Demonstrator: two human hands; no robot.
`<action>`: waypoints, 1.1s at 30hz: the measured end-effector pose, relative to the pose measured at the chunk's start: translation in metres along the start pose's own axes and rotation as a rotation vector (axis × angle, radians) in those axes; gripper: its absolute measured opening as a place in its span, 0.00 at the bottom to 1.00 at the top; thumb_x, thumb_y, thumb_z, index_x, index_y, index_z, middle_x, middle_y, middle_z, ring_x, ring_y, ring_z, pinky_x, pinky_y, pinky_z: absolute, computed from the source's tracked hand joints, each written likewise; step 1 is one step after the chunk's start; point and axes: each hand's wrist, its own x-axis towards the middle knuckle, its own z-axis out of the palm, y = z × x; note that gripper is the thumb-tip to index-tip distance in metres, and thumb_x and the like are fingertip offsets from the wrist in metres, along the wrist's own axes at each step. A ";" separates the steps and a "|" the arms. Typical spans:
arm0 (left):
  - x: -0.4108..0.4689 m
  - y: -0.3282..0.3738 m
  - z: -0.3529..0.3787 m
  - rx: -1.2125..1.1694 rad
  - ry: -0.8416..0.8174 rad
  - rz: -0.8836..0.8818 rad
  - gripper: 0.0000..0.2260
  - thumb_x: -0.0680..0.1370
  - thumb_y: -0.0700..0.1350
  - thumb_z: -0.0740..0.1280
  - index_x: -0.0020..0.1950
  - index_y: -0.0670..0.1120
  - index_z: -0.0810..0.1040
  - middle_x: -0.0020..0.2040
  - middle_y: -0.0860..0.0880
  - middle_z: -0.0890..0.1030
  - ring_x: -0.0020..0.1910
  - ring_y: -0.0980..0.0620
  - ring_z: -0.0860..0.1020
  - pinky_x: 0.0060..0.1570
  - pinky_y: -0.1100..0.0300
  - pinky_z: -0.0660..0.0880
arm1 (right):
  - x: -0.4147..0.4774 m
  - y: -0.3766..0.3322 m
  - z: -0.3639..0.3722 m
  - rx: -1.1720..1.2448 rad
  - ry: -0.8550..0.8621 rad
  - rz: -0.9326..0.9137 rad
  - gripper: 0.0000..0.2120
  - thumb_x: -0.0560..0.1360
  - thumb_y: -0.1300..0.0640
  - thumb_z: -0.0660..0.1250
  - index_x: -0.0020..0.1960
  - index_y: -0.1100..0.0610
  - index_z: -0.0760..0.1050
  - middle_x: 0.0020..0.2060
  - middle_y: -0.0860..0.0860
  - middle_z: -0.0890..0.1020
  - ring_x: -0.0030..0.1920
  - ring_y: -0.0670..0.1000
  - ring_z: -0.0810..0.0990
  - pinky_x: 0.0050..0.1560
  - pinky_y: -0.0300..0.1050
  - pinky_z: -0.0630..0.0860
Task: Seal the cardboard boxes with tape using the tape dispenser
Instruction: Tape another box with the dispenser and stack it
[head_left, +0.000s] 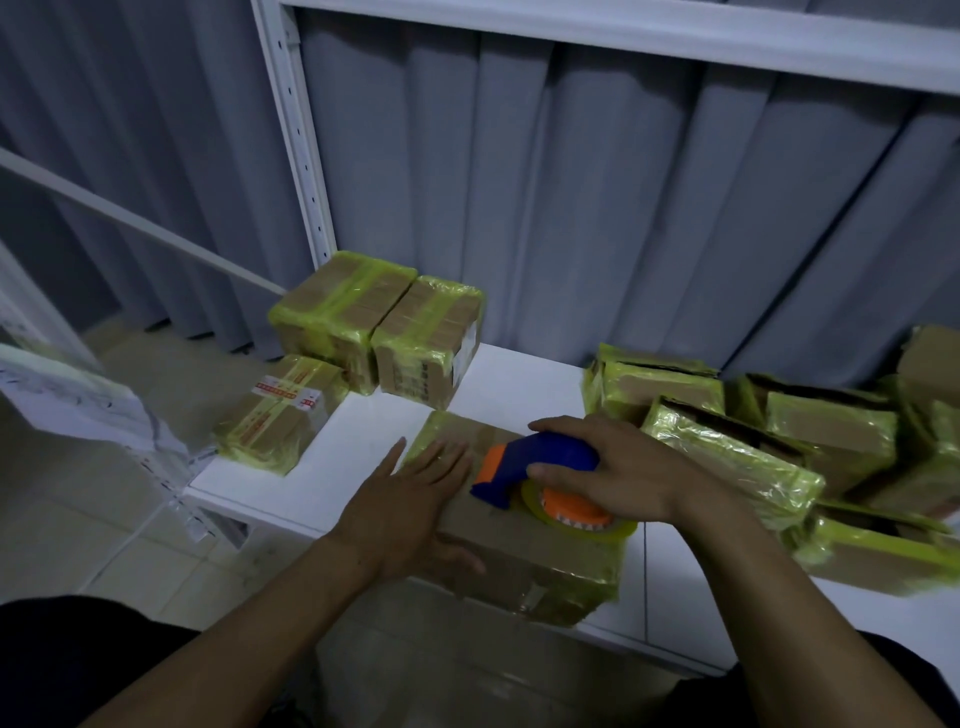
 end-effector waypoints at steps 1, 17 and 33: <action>0.001 0.002 0.004 -0.012 0.029 -0.001 0.55 0.65 0.84 0.52 0.82 0.51 0.45 0.81 0.54 0.44 0.80 0.54 0.42 0.77 0.46 0.39 | -0.001 0.001 0.000 0.041 0.005 -0.023 0.30 0.71 0.22 0.59 0.70 0.30 0.67 0.62 0.40 0.77 0.60 0.45 0.76 0.62 0.51 0.77; 0.006 -0.012 0.011 0.005 0.113 0.018 0.47 0.70 0.81 0.49 0.81 0.56 0.48 0.80 0.57 0.45 0.79 0.56 0.44 0.78 0.50 0.44 | -0.029 0.014 -0.021 0.103 0.131 -0.054 0.15 0.77 0.37 0.68 0.63 0.34 0.78 0.54 0.28 0.79 0.53 0.33 0.77 0.52 0.34 0.76; 0.015 -0.065 -0.026 0.092 -0.151 -0.090 0.42 0.71 0.75 0.58 0.79 0.65 0.42 0.80 0.59 0.36 0.77 0.48 0.31 0.72 0.32 0.35 | 0.011 -0.007 0.013 0.083 0.172 -0.041 0.22 0.77 0.34 0.65 0.66 0.42 0.78 0.62 0.38 0.80 0.59 0.44 0.77 0.60 0.42 0.77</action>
